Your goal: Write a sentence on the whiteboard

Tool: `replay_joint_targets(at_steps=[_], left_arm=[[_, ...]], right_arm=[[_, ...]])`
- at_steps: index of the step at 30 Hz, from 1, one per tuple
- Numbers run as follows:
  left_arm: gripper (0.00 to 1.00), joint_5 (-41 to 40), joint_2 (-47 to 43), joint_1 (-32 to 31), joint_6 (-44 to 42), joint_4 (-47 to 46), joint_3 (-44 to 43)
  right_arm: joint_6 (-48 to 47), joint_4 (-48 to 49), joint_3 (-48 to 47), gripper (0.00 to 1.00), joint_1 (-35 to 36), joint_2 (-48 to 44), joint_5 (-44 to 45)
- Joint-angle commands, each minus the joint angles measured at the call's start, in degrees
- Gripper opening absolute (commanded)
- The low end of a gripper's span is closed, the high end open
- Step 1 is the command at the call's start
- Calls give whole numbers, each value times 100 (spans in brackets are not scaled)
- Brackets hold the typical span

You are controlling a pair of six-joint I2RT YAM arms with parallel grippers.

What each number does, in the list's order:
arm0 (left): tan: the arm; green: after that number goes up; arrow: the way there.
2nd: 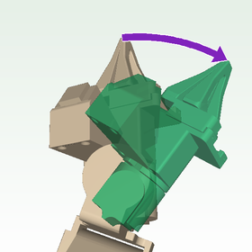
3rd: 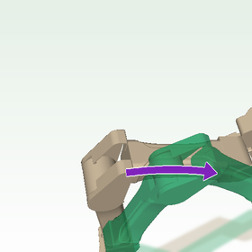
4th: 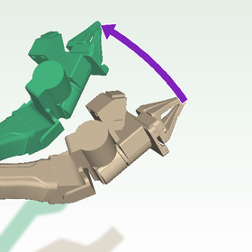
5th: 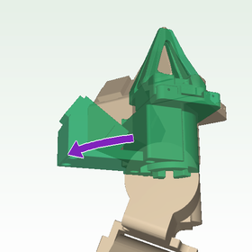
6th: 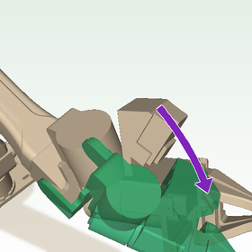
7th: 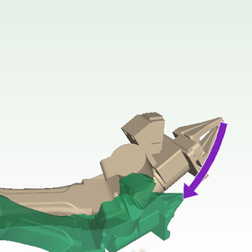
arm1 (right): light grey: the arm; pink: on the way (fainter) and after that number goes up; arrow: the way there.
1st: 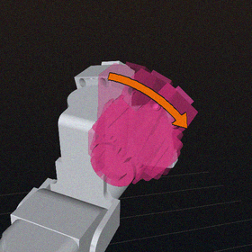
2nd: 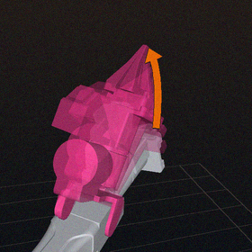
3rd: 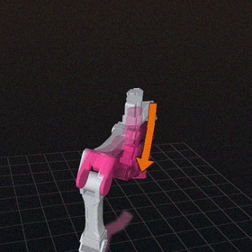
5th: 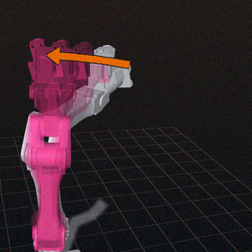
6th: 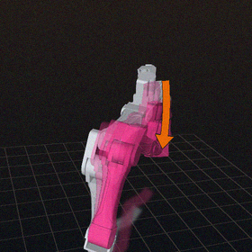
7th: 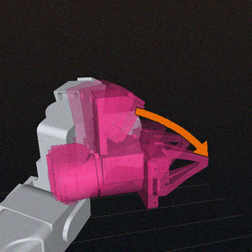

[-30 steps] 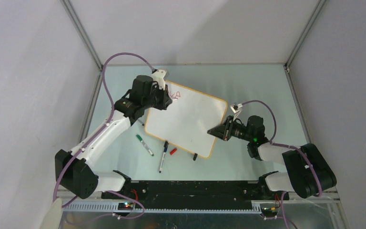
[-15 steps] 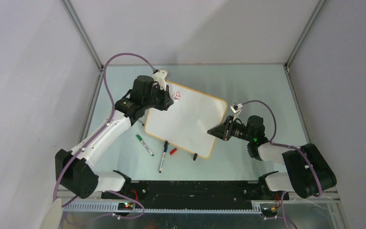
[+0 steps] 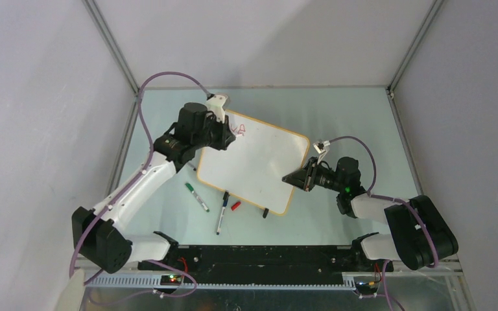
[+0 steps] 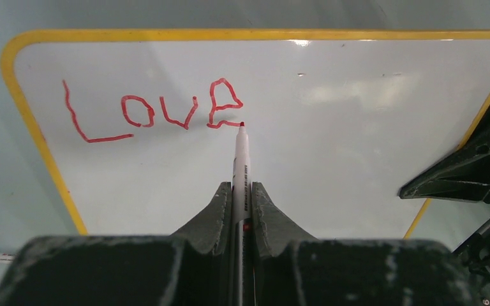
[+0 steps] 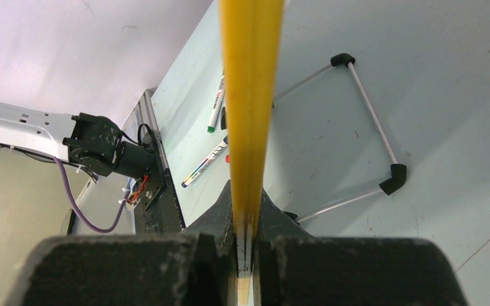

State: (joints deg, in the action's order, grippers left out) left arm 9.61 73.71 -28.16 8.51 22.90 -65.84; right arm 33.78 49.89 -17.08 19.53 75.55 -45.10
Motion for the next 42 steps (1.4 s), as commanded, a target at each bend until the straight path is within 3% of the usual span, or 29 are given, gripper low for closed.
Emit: replay_joint_targets(at_steps=[1,7,11,18,42], left_arm=[[0,-146,-603,-40,-283,-202,-60],[0,-826,-1276,-41,-486,-337,277],[0,-1277,-1861,-40,-565,-657,956],[0,-1635,-2464,-40,-635,-1007,1461],[0,-1625,-1802,-42,-578,-1082,1500]], right_arm=[[-534,-82,-96,0,-42,-88,122],[-566,-130,-97,0,-57,-93,163],[-530,-34,-97,0,-55,-57,166],[-507,-26,-94,0,-48,-32,200],[-455,-39,-25,0,-130,-205,209]])
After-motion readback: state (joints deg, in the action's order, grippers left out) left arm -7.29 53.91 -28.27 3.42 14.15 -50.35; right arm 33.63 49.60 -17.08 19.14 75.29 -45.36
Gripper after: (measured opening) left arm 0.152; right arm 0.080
